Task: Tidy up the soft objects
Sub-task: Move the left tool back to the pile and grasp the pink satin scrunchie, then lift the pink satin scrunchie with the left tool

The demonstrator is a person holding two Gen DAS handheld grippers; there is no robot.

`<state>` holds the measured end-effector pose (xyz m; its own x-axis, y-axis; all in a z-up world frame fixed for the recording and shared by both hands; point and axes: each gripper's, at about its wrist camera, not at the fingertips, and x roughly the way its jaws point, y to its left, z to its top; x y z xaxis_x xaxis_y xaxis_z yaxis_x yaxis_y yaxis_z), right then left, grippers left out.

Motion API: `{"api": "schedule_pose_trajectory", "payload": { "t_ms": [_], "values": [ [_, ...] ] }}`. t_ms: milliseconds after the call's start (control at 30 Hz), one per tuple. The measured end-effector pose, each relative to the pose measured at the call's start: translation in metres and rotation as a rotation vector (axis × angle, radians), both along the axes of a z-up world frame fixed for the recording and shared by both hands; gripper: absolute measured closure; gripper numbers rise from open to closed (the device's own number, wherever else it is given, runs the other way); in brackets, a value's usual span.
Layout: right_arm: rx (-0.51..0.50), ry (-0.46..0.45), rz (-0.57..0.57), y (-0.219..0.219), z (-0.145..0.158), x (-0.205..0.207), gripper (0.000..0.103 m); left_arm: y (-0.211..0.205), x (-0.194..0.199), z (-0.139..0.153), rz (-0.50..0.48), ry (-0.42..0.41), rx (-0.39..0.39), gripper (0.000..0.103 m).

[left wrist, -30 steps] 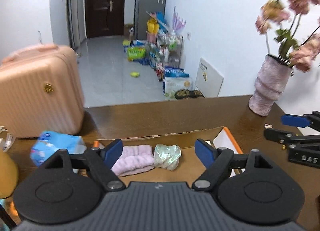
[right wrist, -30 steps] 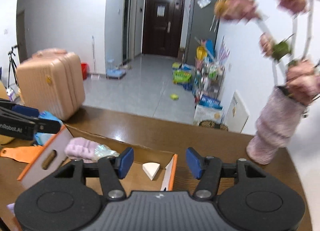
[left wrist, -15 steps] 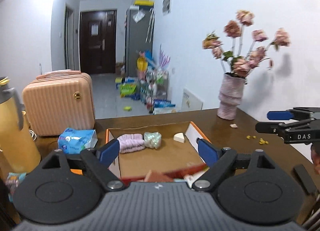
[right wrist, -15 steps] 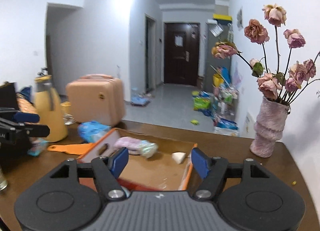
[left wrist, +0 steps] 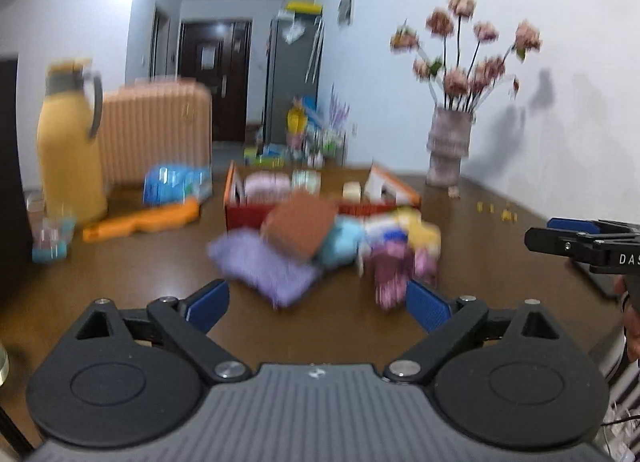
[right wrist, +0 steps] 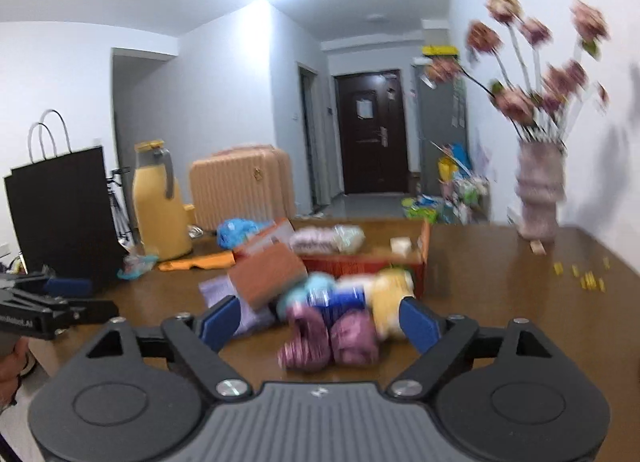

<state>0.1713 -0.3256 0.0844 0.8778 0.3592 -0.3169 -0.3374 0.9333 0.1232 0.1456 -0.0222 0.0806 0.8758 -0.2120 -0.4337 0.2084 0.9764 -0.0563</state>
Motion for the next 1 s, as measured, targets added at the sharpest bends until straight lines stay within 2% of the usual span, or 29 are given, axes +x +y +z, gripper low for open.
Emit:
{"api": "schedule_pose_trajectory", "payload": {
  "t_ms": [67, 167, 367, 433, 500, 600, 667, 700, 733, 833, 933, 1000],
  "values": [
    [0.0, 0.052, -0.018, -0.001, -0.017, -0.002, 0.016, 0.001, 0.0, -0.012, 0.009, 0.04, 0.019, 0.006],
    [-0.012, 0.105, -0.03, -0.004, -0.033, 0.001, 0.017, -0.002, 0.01, -0.016, 0.026, 0.05, 0.031, 0.006],
    [0.046, 0.125, -0.053, -0.019, -0.044, 0.025, 0.018, -0.027, 0.05, -0.017, -0.015, 0.091, -0.046, 0.006],
    [0.072, 0.149, -0.066, -0.023, -0.048, 0.039, 0.022, -0.044, 0.073, -0.016, -0.045, 0.097, -0.081, 0.006],
    [0.09, 0.176, -0.078, -0.025, -0.053, 0.058, 0.03, -0.06, 0.095, -0.018, -0.058, 0.096, -0.101, 0.007],
    [0.102, 0.205, -0.095, -0.028, -0.057, 0.083, 0.035, -0.082, 0.132, -0.03, -0.05, 0.123, -0.124, 0.017],
    [0.113, 0.216, -0.094, -0.029, -0.059, 0.098, 0.037, -0.09, 0.151, -0.041, -0.045, 0.161, -0.138, 0.036],
    [0.119, 0.22, -0.091, -0.029, -0.06, 0.105, 0.038, -0.093, 0.158, -0.046, -0.051, 0.185, -0.138, 0.057],
    [0.121, 0.227, -0.088, -0.029, -0.061, 0.113, 0.038, -0.093, 0.165, -0.054, -0.064, 0.224, -0.14, 0.068],
    [0.133, 0.245, -0.058, -0.022, -0.066, 0.137, 0.039, -0.086, 0.167, -0.071, -0.085, 0.299, -0.182, 0.074],
    [0.151, 0.274, -0.016, -0.012, -0.075, 0.16, 0.043, -0.077, 0.162, -0.082, -0.08, 0.326, -0.193, 0.075],
    [0.136, 0.307, -0.006, -0.001, -0.084, 0.176, 0.054, -0.073, 0.159, -0.083, -0.068, 0.329, -0.196, 0.075]
  ]
}}
